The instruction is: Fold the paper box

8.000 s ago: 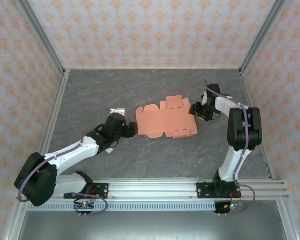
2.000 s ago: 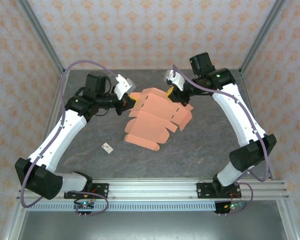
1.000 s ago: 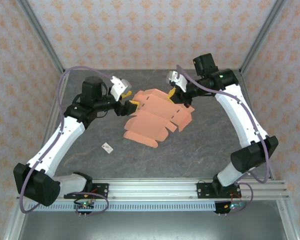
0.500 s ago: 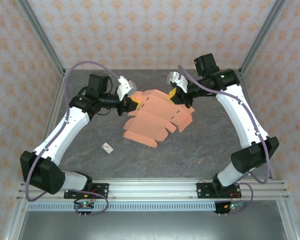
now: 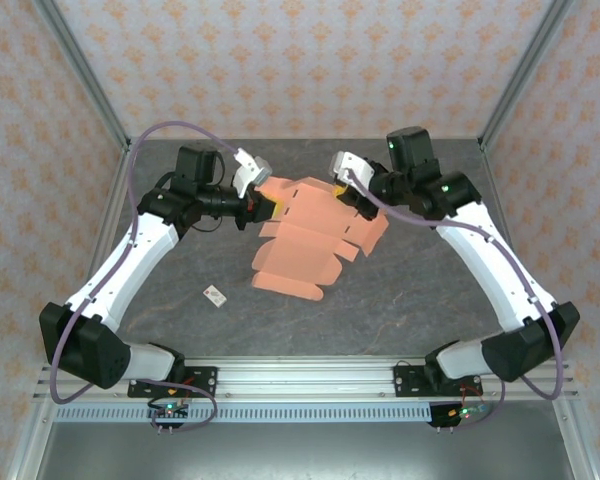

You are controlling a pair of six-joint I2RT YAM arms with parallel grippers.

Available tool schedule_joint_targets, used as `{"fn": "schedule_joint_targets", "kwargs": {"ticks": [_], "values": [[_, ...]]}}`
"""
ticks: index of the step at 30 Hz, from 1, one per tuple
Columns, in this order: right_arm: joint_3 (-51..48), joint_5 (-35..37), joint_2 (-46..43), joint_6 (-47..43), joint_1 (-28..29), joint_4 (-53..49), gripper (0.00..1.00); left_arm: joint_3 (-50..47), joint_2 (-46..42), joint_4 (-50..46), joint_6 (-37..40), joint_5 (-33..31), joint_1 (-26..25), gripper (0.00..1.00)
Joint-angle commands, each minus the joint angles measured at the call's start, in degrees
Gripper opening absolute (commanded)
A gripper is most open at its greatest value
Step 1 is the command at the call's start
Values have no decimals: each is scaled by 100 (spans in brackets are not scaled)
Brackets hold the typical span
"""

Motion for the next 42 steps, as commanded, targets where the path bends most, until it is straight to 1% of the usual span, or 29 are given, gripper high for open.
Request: {"fn": "schedule_joint_targets", "kwargs": {"ticks": [1, 5, 9, 13, 17, 29, 42], "values": [[-522, 1298, -351, -190, 354, 1278, 0, 319, -9, 316, -755, -32, 53, 0], [-1142, 2389, -530, -668, 882, 2101, 0, 296, -9, 487, -1084, -90, 54, 0], [-1717, 3128, -643, -1119, 1197, 2964, 0, 321, 2, 448, -1196, -204, 52, 0], [-2180, 3536, -676, -1539, 1420, 3738, 0, 338, 16, 479, -1333, -259, 50, 0], [-2403, 3835, -645, -1777, 1544, 4181, 0, 346, 25, 511, -1381, -263, 53, 0], [-3125, 4099, -697, -2290, 1646, 5510, 0, 304, 113, 653, -1577, -358, 54, 0], [-3188, 4115, -681, -2247, 1646, 5693, 0, 221, 193, 667, -1610, -465, 54, 0]]}}
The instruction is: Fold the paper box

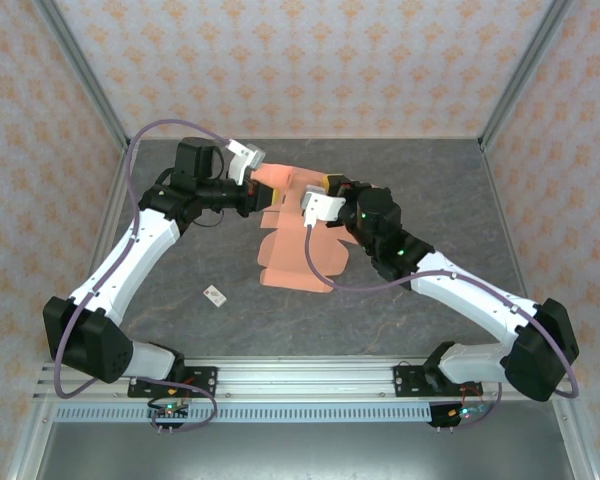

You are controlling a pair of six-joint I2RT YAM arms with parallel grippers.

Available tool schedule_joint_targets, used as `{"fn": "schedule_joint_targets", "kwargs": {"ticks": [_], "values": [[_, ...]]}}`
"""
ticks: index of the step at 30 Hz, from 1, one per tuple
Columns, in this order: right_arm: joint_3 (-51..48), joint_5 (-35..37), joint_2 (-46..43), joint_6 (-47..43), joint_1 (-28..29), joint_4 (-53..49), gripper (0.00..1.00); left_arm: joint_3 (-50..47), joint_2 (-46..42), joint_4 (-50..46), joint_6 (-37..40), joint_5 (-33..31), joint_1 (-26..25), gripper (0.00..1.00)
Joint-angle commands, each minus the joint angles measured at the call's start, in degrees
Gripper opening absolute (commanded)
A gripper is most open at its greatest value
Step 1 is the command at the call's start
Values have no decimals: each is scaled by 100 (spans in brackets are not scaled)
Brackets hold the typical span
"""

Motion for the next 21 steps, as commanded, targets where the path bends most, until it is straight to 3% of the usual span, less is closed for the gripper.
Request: {"fn": "schedule_joint_targets", "kwargs": {"ticks": [1, 5, 11, 17, 21], "values": [[-64, 95, -60, -77, 59, 131, 0, 157, 24, 277, -158, 51, -20, 0], [114, 96, -64, 132, 59, -201, 0, 157, 33, 227, -111, -16, -20, 0], [1200, -552, -27, 1323, -183, -2494, 0, 38, -95, 241, 49, -366, -3, 2], [2027, -1646, -56, 2418, -743, -4248, 0, -249, -437, 309, 218, -865, 79, 29], [2723, -2249, 324, 3282, -989, -5449, 0, -766, -911, 760, -109, -1418, 270, 53]]}}
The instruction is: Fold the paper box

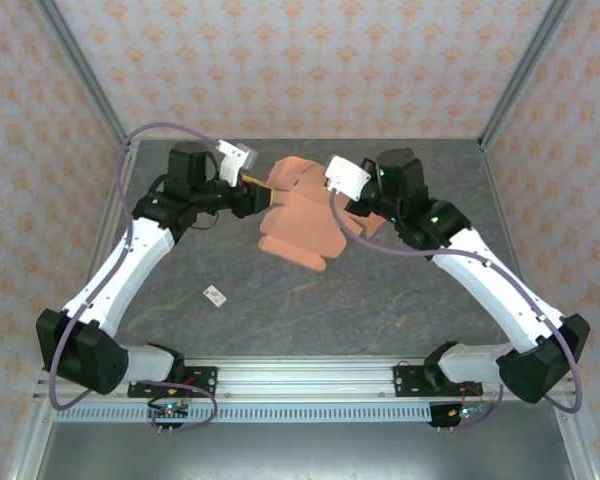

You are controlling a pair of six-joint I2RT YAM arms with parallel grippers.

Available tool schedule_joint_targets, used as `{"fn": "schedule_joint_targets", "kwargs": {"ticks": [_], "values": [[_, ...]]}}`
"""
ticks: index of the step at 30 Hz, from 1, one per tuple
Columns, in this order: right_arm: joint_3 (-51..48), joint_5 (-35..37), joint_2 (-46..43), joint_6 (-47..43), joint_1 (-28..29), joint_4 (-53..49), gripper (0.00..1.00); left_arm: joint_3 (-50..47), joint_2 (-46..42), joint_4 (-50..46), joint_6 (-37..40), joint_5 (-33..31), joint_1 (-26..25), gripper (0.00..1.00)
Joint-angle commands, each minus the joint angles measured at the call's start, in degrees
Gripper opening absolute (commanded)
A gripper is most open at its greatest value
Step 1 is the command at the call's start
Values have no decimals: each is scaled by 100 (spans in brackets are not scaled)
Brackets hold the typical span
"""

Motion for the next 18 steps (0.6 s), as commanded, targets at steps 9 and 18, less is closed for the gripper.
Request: {"fn": "schedule_joint_targets", "kwargs": {"ticks": [9, 18], "values": [[520, -1663, 567, 1697, -248, -1540, 0, -1510, -1530, 901, -642, -1674, 187, 69], [1514, -2631, 490, 2098, -731, -2033, 0, -2878, -2313, 2707, -110, -786, 185, 79]]}}
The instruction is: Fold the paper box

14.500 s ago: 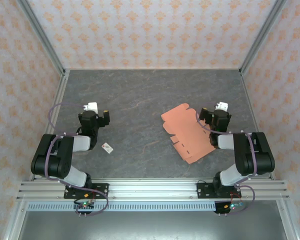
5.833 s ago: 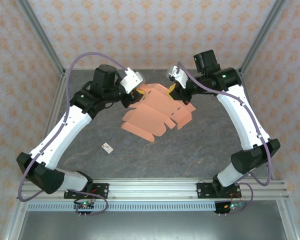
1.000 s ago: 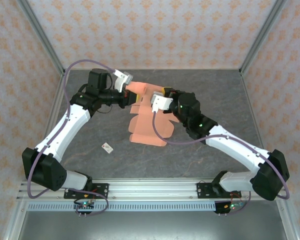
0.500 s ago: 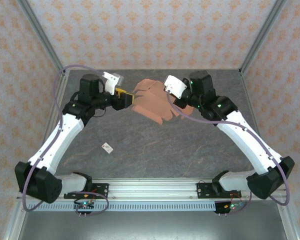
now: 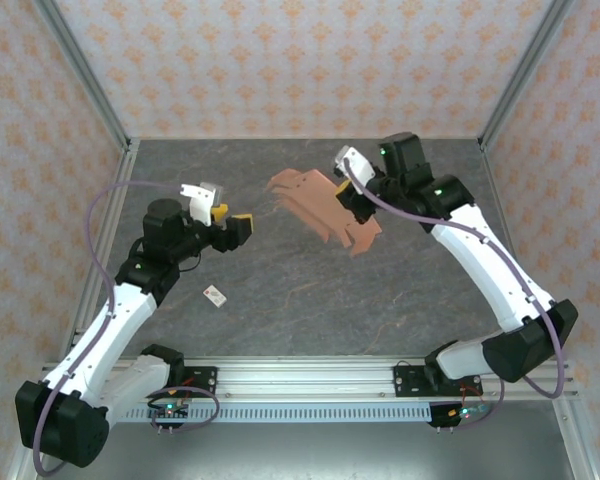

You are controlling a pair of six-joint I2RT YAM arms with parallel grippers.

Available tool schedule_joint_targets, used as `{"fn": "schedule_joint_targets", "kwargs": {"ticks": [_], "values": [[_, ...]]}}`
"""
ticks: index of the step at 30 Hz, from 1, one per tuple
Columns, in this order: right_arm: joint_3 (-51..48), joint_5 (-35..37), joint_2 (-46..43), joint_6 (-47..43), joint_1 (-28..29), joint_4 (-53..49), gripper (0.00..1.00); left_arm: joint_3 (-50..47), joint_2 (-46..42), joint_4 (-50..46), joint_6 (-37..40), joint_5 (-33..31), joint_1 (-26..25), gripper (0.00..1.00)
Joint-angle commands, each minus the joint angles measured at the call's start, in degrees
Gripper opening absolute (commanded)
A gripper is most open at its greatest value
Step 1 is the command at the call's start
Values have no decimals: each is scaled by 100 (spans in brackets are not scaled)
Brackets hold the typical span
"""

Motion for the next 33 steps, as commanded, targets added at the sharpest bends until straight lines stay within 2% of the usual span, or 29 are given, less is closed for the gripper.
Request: {"fn": "schedule_joint_targets", "kwargs": {"ticks": [1, 8, 14, 18, 22, 27, 33], "values": [[629, -708, -169, 243, -168, -375, 0, -67, -139, 1064, 508, 511, 14, 80], [1325, -1177, -161, -294, -244, -1092, 0, 635, 158, 468, 1870, 794, 7, 81], [1550, -1374, -134, -628, -247, -1240, 0, 1258, 535, -403, 2844, 1447, 15, 84], [1719, -1393, -61, -725, -255, -1351, 0, 1728, 986, -973, 3270, 2177, 23, 95], [1741, -1432, -36, -743, -256, -1332, 0, 2009, 1316, -1139, 3358, 2469, 19, 99], [1680, -1506, -43, -726, -259, -1234, 0, 2116, 1578, -849, 3223, 2912, 29, 96], [1522, -1578, -121, -708, -258, -1067, 0, 2493, 1985, -931, 3030, 3481, 31, 80]]}}
